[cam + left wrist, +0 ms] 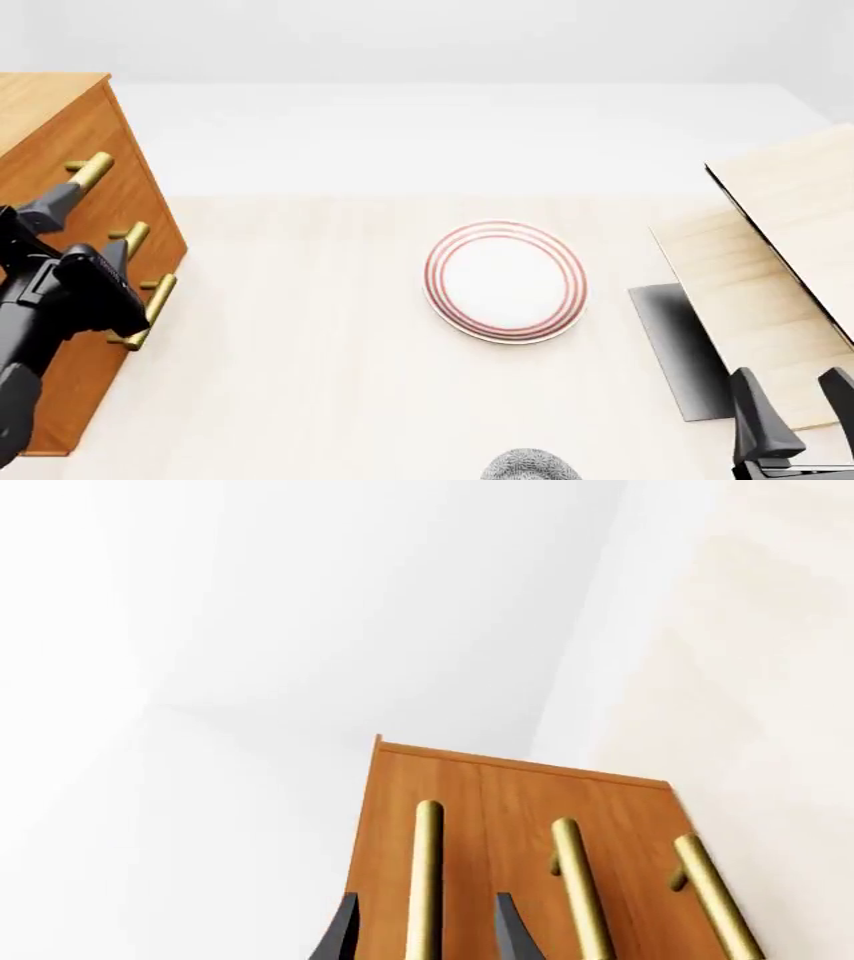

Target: Open the top drawer of the cabinet and put the bowl in it.

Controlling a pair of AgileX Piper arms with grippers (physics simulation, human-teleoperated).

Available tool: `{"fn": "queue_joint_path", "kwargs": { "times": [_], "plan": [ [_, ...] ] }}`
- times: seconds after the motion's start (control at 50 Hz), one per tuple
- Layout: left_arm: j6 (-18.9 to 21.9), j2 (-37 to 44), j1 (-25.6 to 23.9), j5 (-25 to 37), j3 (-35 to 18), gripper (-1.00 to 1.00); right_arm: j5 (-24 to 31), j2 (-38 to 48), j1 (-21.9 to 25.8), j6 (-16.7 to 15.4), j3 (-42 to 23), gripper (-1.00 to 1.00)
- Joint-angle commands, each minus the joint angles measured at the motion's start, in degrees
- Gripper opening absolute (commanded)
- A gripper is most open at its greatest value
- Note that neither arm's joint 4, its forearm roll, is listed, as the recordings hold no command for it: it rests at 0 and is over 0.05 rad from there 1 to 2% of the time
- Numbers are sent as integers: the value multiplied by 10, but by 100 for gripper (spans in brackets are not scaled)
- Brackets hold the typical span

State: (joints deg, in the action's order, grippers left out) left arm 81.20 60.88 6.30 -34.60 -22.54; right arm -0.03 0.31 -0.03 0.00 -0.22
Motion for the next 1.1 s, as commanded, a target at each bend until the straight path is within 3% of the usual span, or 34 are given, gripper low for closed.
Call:
{"fn": "queue_joint_path", "kwargs": {
  "times": [0.02, 0.72, 1.1],
  "plan": [
    [4, 28, 15, -17, -14, 100, 0, 0, 0, 0, 0, 100],
    [-17, 110, 58, -91, -3, 100, 0, 0, 0, 0, 0, 100],
    [-20, 108, 85, -94, -1, 100, 0, 0, 0, 0, 0, 100]
  ]
}}
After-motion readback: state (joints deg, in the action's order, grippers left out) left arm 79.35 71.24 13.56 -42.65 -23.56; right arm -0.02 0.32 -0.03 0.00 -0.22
